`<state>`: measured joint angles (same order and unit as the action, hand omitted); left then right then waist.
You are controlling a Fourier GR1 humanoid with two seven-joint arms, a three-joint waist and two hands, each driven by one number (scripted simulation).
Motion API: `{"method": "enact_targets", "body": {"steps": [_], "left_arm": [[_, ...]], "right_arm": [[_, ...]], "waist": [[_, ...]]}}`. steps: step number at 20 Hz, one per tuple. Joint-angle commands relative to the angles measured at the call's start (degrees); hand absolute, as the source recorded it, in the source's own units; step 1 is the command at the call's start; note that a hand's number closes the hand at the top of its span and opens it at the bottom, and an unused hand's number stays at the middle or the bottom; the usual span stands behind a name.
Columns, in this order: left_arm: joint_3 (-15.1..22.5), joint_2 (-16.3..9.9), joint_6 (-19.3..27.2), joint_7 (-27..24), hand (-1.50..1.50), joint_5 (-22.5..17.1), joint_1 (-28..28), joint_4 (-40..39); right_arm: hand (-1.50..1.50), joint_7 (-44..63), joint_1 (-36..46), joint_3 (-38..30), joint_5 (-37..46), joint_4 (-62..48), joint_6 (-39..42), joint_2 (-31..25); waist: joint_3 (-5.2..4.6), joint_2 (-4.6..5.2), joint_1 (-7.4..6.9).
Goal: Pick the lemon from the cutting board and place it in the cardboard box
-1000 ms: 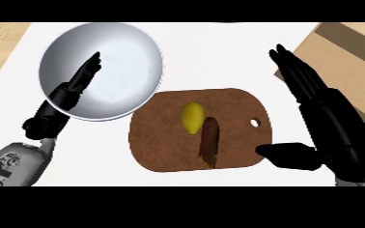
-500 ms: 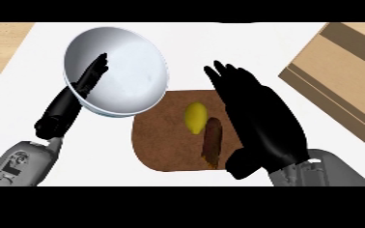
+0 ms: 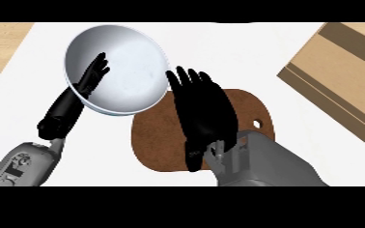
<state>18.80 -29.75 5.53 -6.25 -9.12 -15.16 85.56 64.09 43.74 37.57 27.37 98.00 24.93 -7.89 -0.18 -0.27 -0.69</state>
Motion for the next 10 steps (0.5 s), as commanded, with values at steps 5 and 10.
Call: {"method": "enact_targets", "body": {"steps": [5,10], "left_arm": [[-2.37,-0.72,-2.62,-0.07,0.0,-0.47,-0.52,-0.27],[-1.4,1.15,-1.62,1.26,0.0,0.76,0.33,1.1]], "right_arm": [[-1.5,11.74,4.0,-1.31,1.0,-9.56,4.93,7.67],[-1.5,12.44,2.25,3.94,5.84,-11.84,2.05,7.78]], "waist": [[0.1,0.17,0.47],[0.13,0.03,0.46]]}}
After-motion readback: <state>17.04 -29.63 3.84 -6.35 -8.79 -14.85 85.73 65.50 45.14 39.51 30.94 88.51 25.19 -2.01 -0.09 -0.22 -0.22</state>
